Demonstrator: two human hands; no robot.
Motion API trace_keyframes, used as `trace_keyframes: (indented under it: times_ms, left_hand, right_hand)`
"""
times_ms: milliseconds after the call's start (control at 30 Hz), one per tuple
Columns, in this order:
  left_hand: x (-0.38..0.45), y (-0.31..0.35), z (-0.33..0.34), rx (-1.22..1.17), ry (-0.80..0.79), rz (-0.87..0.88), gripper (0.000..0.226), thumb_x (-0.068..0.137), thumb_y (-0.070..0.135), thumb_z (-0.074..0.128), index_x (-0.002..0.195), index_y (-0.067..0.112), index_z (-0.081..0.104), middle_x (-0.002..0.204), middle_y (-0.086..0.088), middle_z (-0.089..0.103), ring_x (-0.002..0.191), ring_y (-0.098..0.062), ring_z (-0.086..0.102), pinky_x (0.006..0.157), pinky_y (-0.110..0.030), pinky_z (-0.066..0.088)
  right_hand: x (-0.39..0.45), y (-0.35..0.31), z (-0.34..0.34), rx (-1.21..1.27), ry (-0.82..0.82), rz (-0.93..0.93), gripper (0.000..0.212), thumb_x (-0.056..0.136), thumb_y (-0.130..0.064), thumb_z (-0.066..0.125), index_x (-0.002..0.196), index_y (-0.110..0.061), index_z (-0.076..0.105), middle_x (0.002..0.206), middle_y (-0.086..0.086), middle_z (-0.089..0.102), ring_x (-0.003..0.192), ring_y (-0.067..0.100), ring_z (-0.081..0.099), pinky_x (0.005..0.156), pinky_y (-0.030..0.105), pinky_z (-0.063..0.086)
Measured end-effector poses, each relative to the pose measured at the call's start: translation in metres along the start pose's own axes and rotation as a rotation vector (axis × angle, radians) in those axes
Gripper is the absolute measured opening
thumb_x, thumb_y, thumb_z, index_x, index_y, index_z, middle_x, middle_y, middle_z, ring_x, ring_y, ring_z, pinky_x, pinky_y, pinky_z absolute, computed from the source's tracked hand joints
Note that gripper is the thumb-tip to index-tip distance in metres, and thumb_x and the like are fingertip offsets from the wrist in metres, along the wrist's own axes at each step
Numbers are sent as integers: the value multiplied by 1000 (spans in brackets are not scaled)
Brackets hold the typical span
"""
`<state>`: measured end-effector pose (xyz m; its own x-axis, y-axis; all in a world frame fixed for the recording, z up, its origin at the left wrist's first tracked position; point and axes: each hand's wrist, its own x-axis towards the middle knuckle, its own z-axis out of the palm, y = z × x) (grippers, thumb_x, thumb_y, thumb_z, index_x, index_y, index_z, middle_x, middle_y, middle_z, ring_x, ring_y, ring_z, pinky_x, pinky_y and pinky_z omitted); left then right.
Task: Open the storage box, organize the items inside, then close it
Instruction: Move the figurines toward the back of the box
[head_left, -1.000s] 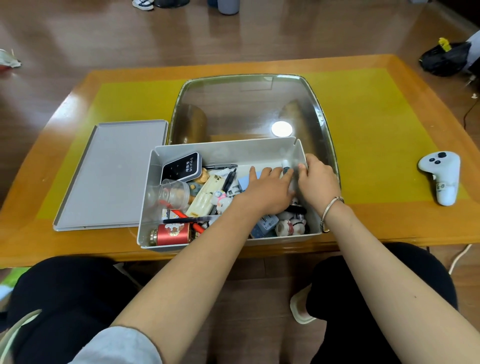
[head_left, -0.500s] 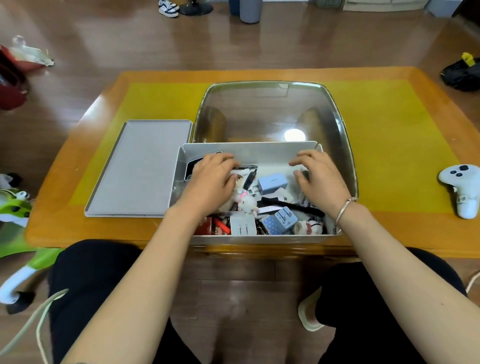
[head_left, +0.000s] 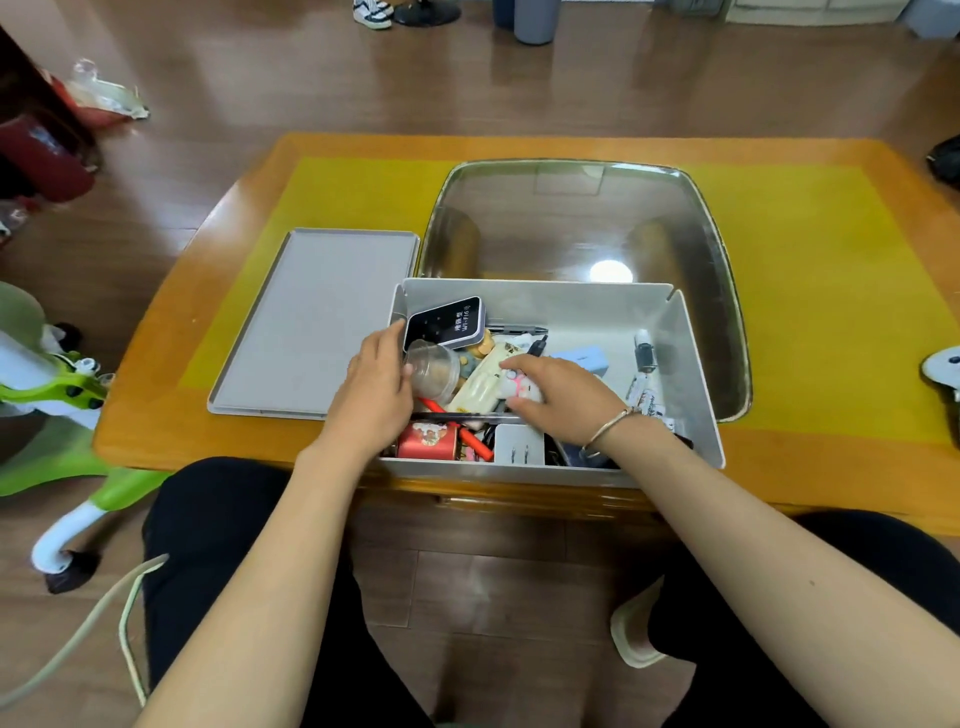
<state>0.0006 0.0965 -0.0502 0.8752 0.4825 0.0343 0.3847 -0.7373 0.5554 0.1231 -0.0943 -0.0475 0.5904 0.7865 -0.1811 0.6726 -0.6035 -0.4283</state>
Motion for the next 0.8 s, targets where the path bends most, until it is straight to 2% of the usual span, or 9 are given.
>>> trace_keyframes:
  times_ms: [67,233,367,500,600,633,700,733,800]
  left_hand:
    - [-1,-3,2,-51,-24,-29,54,99,10,42,149,20,23,149,-8,31,132,-27,39,101,-34,37]
    - [2,-6,6,-64,-26,-71,64,90,-2,48,146,22,28,147,-8,35,128,-29,45,97,-38,44]
    - [6,-11,9,-56,-38,-69,68,89,-3,51,146,25,28,147,-7,33,128,-28,45,95,-37,46]
    - [8,-13,12,-81,-33,-76,69,88,-4,51,146,27,29,147,-6,33,127,-28,45,90,-33,46]
    - [8,-13,14,-95,2,-84,68,88,-5,51,145,26,31,146,-6,35,127,-28,46,92,-36,47]
    - [8,-13,14,-99,11,-90,67,88,-6,51,144,26,32,146,-6,36,126,-28,46,92,-36,48]
    - [8,-13,15,-108,15,-93,67,87,-7,51,144,25,34,145,-6,36,126,-27,46,92,-35,47]
    - [8,-14,15,-111,12,-89,67,87,-7,50,143,25,34,145,-6,36,126,-27,46,92,-34,47]
    - [8,-14,15,-118,6,-89,66,87,-8,50,143,25,35,145,-6,35,127,-27,45,91,-31,45]
  right_hand:
    - [2,1,1,67,31,16,50,91,-31,56,138,-23,41,136,5,52,122,24,49,100,38,42]
    - [-1,14,-8,224,365,114,51,84,-22,65,131,-18,46,121,9,59,111,26,54,88,28,41]
    - [-9,33,-22,224,519,226,34,77,-18,73,106,-11,57,104,10,64,95,28,58,75,24,36]
    - [-21,38,-29,215,509,112,28,74,-16,77,99,-12,65,99,4,65,91,20,57,80,25,40]
    - [-26,29,-25,316,376,36,36,73,-16,79,106,-20,66,99,-8,63,87,11,58,86,26,47]
    - [-27,26,-22,353,335,33,37,73,-16,79,107,-20,65,98,-11,62,86,11,60,85,28,50]
    - [-30,22,-17,485,322,87,35,72,-18,80,101,-22,62,93,-12,61,76,15,65,73,31,56]
    - [-31,21,-16,538,348,116,33,71,-20,81,97,-23,61,90,-11,61,70,15,66,66,27,57]
    - [-35,23,-15,498,439,118,32,69,-23,83,91,-26,60,84,-16,61,68,5,61,65,12,51]
